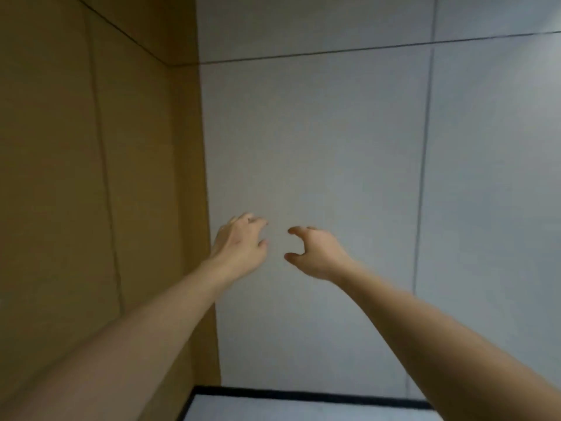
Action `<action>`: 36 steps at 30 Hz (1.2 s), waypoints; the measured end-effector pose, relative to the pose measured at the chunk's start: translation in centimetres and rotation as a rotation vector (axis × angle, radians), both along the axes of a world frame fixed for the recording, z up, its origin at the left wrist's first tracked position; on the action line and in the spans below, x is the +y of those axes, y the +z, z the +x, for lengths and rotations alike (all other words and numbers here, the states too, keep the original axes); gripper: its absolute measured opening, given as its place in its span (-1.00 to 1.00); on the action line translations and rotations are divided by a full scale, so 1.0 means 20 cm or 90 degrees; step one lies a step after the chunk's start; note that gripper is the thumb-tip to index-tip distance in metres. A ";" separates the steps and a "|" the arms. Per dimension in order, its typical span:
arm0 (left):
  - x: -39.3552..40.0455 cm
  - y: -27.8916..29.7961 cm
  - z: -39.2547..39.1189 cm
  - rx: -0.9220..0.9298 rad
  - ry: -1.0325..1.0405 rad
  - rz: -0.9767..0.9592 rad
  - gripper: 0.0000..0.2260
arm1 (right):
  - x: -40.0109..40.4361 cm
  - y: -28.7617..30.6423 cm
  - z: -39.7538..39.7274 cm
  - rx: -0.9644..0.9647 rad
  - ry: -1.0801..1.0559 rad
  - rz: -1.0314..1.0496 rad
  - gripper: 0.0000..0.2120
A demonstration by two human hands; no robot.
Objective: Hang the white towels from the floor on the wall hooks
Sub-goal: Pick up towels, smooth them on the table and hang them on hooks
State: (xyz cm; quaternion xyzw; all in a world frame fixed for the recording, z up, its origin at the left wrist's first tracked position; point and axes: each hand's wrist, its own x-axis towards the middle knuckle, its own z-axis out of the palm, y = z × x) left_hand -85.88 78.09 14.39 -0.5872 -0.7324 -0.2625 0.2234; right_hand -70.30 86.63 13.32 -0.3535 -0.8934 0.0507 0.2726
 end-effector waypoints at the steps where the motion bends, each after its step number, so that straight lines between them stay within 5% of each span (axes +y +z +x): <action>1: 0.09 -0.05 0.17 0.000 -0.037 -0.016 -0.59 | 0.04 -0.05 0.19 0.001 -0.037 -0.014 -0.40; 22: 1.04 -1.08 3.45 0.013 -0.730 -0.302 -0.57 | 0.06 -1.08 3.37 0.065 -0.742 -0.307 -0.42; 36: 1.45 -1.74 4.83 0.100 -0.938 -0.574 -0.54 | 0.06 -1.71 4.48 0.247 -1.021 -0.567 -0.45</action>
